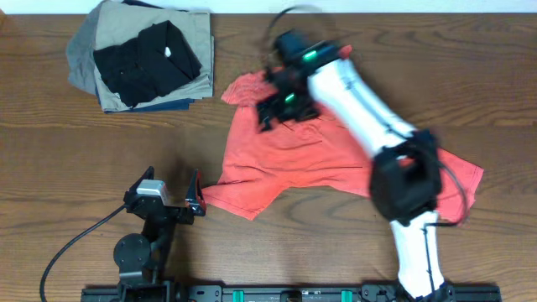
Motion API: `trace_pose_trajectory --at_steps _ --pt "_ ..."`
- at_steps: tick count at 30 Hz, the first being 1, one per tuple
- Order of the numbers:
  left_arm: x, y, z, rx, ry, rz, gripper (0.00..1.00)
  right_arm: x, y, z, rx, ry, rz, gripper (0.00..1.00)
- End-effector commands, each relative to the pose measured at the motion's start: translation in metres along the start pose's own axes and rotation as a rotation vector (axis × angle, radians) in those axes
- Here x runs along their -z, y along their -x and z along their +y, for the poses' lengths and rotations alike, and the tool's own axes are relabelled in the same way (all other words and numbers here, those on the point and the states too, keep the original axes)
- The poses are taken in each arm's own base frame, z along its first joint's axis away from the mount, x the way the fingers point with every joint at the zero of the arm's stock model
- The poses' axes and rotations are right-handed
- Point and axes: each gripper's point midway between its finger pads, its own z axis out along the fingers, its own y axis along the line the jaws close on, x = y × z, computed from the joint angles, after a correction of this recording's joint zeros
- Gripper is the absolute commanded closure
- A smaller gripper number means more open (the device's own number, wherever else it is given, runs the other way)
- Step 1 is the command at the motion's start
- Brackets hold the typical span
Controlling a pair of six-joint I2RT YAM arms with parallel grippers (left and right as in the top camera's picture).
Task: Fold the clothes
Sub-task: 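Drag the red t-shirt with the right gripper toward the table center, then release the t-shirt and move the right gripper back right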
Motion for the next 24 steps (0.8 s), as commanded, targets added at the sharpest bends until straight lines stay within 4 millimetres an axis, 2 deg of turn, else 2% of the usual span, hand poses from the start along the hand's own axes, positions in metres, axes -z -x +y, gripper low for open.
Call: trace_pose_trajectory --at_steps 1,4,6,9,13,15,19,22,24 --pt "-0.001 -0.017 -0.002 0.004 -0.02 0.05 0.02 0.079 0.011 -0.05 -0.142 -0.076 -0.163 0.01" --pt "-0.001 -0.017 -0.002 0.004 -0.02 0.05 0.02 0.107 -0.008 -0.089 -0.236 -0.096 -0.146 0.01" --pt "-0.001 -0.017 -0.002 0.004 -0.02 0.05 0.02 0.123 -0.03 -0.118 -0.355 -0.109 -0.108 0.1" --pt "-0.001 -0.017 -0.002 0.004 -0.02 0.05 0.02 0.147 -0.056 -0.153 -0.521 -0.116 -0.094 0.15" --pt "-0.001 -0.017 -0.002 0.004 -0.02 0.05 0.02 0.187 -0.09 -0.193 -0.692 -0.122 -0.138 0.14" --pt "-0.001 -0.017 -0.002 0.005 -0.02 0.05 0.02 0.207 -0.11 -0.206 -0.767 -0.126 -0.172 0.14" --pt "-0.001 -0.017 -0.002 0.004 -0.02 0.05 0.02 0.234 -0.145 -0.216 -0.864 -0.141 -0.249 0.14" --pt "-0.001 -0.017 -0.002 0.005 -0.02 0.05 0.02 0.243 -0.172 -0.216 -0.923 -0.178 -0.316 0.12" --pt "-0.001 -0.017 -0.002 0.004 -0.02 0.05 0.02 0.239 -0.191 -0.215 -0.955 -0.219 -0.345 0.08"
